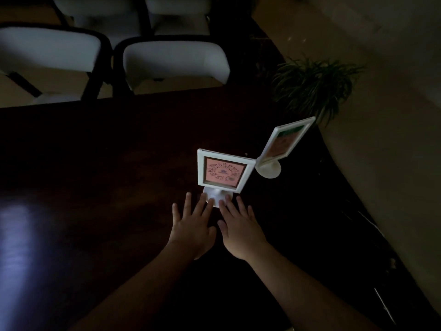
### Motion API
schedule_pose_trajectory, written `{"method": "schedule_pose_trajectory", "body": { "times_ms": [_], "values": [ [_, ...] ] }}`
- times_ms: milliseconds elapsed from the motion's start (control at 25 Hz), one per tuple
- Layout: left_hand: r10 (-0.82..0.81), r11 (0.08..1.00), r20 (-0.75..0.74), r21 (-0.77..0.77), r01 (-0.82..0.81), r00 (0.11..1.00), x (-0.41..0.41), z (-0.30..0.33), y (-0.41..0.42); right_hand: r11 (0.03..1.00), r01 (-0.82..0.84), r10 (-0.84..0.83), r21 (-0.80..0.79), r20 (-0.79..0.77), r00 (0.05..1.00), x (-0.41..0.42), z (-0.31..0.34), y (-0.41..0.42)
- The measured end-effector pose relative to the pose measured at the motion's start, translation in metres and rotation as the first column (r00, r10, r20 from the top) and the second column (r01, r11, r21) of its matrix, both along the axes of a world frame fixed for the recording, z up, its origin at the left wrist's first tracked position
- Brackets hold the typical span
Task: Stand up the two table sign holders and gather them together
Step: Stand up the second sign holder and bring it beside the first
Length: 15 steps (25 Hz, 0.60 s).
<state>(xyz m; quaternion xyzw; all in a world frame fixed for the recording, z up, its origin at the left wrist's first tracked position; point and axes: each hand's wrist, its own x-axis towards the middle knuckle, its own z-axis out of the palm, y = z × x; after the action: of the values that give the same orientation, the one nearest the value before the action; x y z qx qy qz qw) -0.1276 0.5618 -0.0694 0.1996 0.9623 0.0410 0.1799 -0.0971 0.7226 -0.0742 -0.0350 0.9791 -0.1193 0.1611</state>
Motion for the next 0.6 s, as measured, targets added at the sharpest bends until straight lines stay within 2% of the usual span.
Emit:
{"method": "schedule_pose_trajectory", "body": {
  "times_ms": [320,600],
  "values": [
    [0.219,0.975,0.055,0.034,-0.221,0.974,-0.012,0.004,0.052,0.988,-0.145,0.146,-0.058,0.003,0.989,-0.039,-0.001,0.051],
    [0.228,0.972,0.056,0.047,-0.23,0.972,-0.035,0.004,0.068,0.986,-0.158,0.16,-0.057,0.021,0.987,-0.061,-0.001,0.066]
  ]
}}
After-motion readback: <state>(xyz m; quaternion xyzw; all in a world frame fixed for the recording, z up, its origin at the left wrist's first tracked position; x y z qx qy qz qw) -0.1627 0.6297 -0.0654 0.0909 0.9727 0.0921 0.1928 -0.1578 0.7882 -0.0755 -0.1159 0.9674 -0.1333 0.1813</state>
